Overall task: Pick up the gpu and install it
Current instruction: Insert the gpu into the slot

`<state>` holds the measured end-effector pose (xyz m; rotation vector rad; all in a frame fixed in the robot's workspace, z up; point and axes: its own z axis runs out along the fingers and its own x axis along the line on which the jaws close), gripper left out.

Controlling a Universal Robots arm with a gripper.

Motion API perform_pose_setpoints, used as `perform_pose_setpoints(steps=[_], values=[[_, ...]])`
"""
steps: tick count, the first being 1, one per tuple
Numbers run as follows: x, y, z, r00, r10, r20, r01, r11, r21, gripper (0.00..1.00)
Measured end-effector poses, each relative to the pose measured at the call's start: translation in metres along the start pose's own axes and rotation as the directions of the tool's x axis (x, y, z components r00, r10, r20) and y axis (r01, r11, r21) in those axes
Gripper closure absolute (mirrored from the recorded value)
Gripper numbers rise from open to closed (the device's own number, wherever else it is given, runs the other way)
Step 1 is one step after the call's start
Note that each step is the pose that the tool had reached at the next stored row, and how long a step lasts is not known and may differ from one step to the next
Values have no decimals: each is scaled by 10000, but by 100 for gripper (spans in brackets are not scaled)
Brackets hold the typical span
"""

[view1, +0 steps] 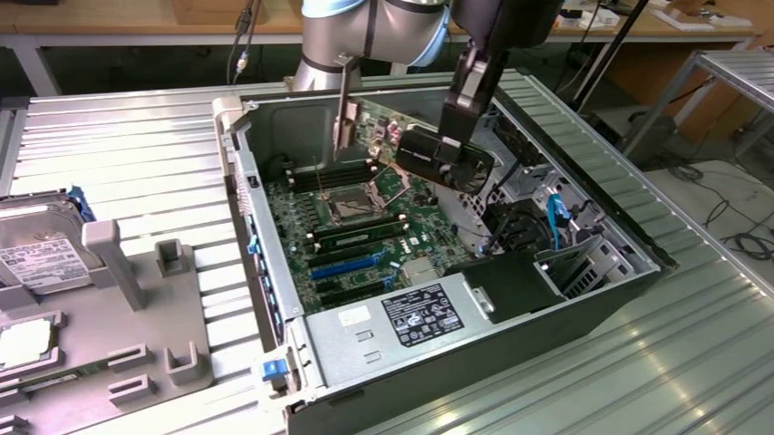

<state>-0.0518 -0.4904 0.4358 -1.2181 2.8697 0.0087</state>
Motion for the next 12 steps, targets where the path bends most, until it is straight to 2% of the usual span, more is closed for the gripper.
perform_pose_setpoints(steps=[12], values=[[0,0,0,9987,-504,1,504,9987,-11,73]])
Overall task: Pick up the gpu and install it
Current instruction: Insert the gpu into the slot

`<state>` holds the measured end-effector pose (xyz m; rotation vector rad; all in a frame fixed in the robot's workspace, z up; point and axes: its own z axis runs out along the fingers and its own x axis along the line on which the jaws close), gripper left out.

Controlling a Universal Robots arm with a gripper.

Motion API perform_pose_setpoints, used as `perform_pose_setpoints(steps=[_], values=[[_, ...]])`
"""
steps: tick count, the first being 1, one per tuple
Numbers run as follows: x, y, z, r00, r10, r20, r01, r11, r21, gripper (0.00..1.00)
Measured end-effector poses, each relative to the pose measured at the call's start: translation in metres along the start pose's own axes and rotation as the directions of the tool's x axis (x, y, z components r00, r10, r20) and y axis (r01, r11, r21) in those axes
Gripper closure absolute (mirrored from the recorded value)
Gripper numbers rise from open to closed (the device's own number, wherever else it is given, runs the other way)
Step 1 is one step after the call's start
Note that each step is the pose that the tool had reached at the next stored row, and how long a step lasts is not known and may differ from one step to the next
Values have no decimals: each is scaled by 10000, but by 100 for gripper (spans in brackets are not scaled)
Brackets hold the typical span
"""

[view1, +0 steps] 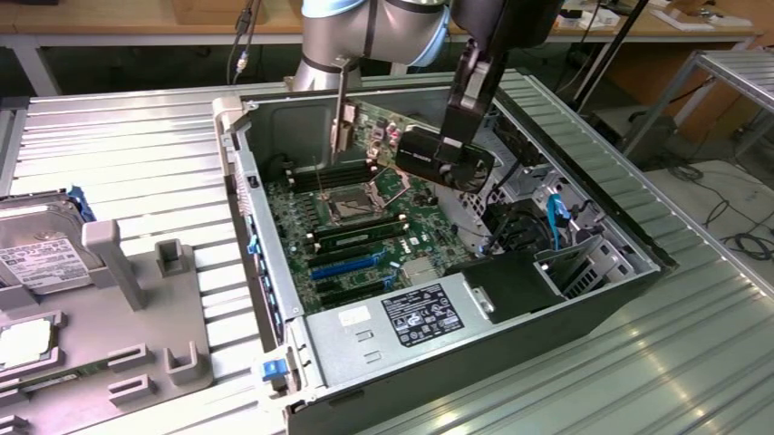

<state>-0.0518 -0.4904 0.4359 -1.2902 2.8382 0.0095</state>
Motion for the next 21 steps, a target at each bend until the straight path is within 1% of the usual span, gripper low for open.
perform_pose_setpoints(steps=[2,10,16,21], values=[[0,0,0,10000,-79,0,79,10000,-1,73],[0,0,0,9999,-113,-1,113,9999,-2,73],[0,0,0,9990,-447,-8,447,9990,-2,73],[0,0,0,9971,-766,-7,766,9971,-10,73]])
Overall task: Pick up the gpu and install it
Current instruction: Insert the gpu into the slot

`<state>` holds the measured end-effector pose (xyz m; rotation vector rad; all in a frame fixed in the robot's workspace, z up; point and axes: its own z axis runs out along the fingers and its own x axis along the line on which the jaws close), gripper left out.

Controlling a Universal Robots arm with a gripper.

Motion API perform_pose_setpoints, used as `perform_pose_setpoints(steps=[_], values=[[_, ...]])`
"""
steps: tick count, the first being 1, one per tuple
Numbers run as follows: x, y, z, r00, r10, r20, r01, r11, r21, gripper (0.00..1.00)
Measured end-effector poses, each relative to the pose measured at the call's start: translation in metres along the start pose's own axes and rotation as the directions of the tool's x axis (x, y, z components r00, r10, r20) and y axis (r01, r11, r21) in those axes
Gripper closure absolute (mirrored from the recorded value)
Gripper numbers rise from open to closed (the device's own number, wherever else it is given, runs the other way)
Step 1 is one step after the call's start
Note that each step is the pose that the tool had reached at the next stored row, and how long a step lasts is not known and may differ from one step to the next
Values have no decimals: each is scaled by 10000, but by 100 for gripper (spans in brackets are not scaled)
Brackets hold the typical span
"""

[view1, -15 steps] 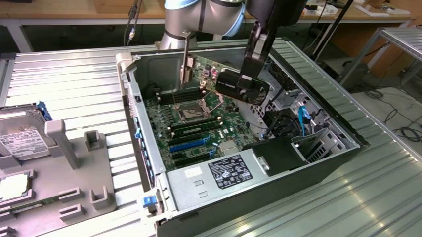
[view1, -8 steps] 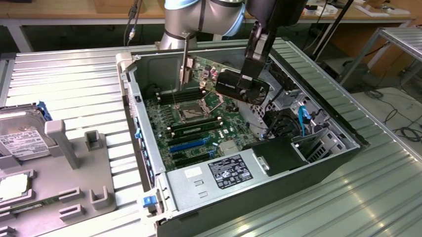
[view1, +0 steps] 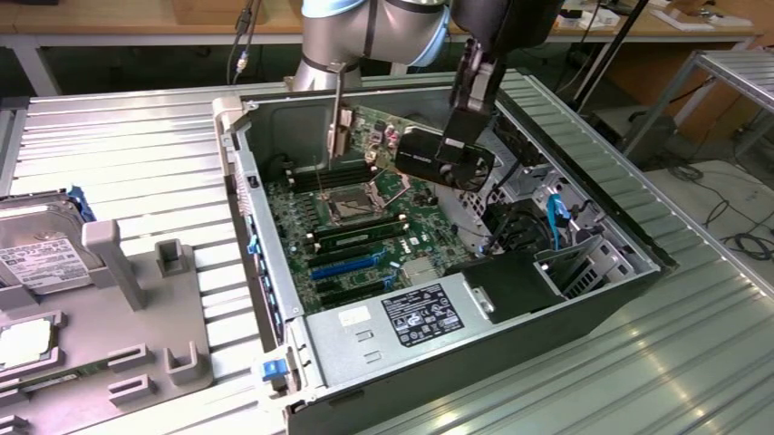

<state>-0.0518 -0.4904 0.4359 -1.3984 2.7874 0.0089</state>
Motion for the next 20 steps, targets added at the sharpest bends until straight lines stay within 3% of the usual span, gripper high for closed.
perform_pose_setpoints(steps=[15,20], values=[[0,0,0,9926,-1213,8,1213,9926,-28,73],[0,0,0,9826,-1858,13,1858,9826,-42,73]])
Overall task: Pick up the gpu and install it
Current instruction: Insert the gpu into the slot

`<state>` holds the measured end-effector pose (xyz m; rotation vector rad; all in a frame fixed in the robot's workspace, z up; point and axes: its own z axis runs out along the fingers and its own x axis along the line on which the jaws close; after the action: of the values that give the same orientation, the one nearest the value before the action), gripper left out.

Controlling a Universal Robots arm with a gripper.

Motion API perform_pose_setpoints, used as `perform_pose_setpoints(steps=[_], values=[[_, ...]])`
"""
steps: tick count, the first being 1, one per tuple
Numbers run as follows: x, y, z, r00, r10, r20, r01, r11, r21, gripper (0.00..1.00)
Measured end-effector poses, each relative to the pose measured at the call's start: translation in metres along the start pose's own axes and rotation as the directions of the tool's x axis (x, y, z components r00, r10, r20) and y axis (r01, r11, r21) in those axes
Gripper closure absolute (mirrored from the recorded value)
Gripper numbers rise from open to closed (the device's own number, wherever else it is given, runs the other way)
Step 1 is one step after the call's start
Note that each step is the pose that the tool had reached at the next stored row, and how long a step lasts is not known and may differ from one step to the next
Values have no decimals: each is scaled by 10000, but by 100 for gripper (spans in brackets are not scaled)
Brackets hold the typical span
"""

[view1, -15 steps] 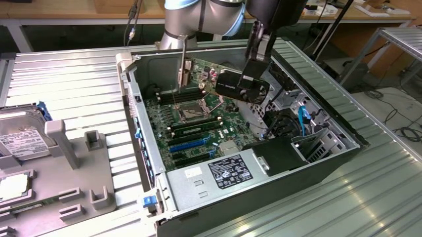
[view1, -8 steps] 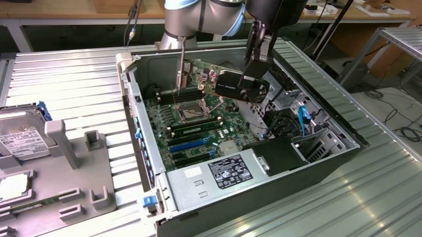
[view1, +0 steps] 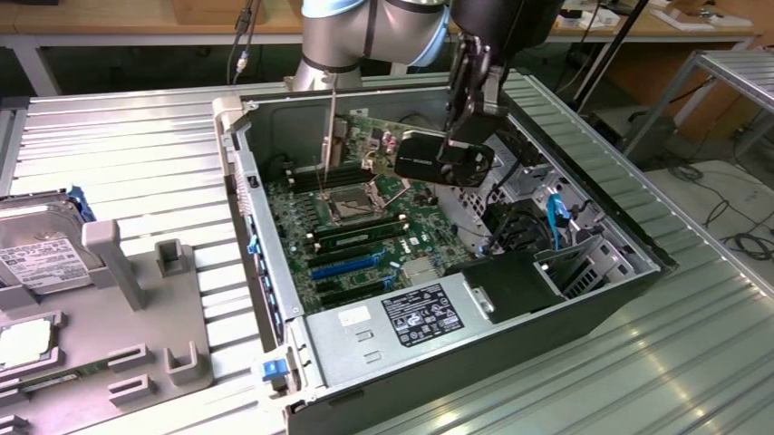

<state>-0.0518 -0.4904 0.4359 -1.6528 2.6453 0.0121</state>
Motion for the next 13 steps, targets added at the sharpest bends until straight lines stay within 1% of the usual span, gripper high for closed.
perform_pose_setpoints(steps=[2,4,7,13], values=[[0,0,0,9999,-129,0,129,9999,-3,73],[0,0,0,9993,-372,2,372,9993,-9,73],[0,0,0,9985,-551,3,551,9985,-13,73],[0,0,0,9950,-994,6,994,9950,-23,73]])
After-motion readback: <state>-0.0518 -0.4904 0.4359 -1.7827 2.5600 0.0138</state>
